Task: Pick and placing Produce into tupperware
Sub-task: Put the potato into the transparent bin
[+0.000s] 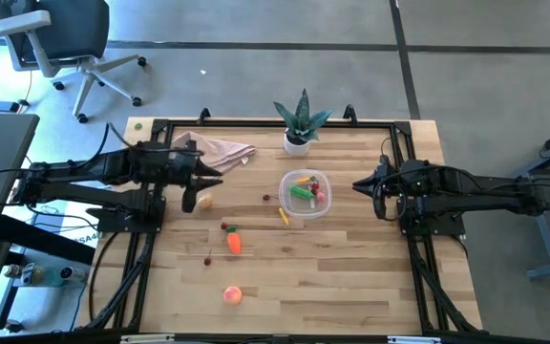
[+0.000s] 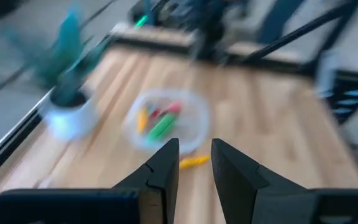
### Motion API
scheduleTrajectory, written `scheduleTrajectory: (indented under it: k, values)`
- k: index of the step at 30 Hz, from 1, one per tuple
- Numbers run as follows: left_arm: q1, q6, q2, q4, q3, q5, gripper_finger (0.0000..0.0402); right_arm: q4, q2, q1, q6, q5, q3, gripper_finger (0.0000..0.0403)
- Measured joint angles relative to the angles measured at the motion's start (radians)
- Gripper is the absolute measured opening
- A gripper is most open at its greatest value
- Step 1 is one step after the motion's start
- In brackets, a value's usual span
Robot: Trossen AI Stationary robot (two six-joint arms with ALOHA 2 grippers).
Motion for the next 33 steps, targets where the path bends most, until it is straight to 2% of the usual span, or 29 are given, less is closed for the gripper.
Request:
scheduleTrajectory:
  k: [5, 9, 12, 17, 22, 33]
  values:
    - [0.045, -0.099, 0.121, -0.379, 0.185, -0.120, 0.0083, 0.000, 0.000, 0.000, 0.000, 0.000, 0.000, 0.0035]
    - [0.094, -0.185, 0.249, -0.660, 0.308, -0.099, 0.0083, 0.000, 0.000, 0.000, 0.000, -0.001, 0.000, 0.0035]
    - [0.126, -0.203, 0.343, -0.771, 0.332, -0.070, 0.0083, 0.000, 0.000, 0.000, 0.000, -0.001, 0.000, 0.0035]
    - [0.149, -0.165, 0.481, -0.827, 0.316, -0.019, 0.0083, 0.000, 0.000, 0.000, 0.000, -0.002, 0.000, 0.0035]
    - [0.149, -0.120, 0.569, -0.806, 0.282, -0.010, 0.0083, 0.000, 0.000, 0.000, 0.000, -0.003, 0.000, 0.0035]
    - [0.109, -0.163, 0.540, -0.677, 0.071, 0.013, 0.0083, 0.000, 0.000, 0.000, 0.000, -0.003, 0.000, 0.0035]
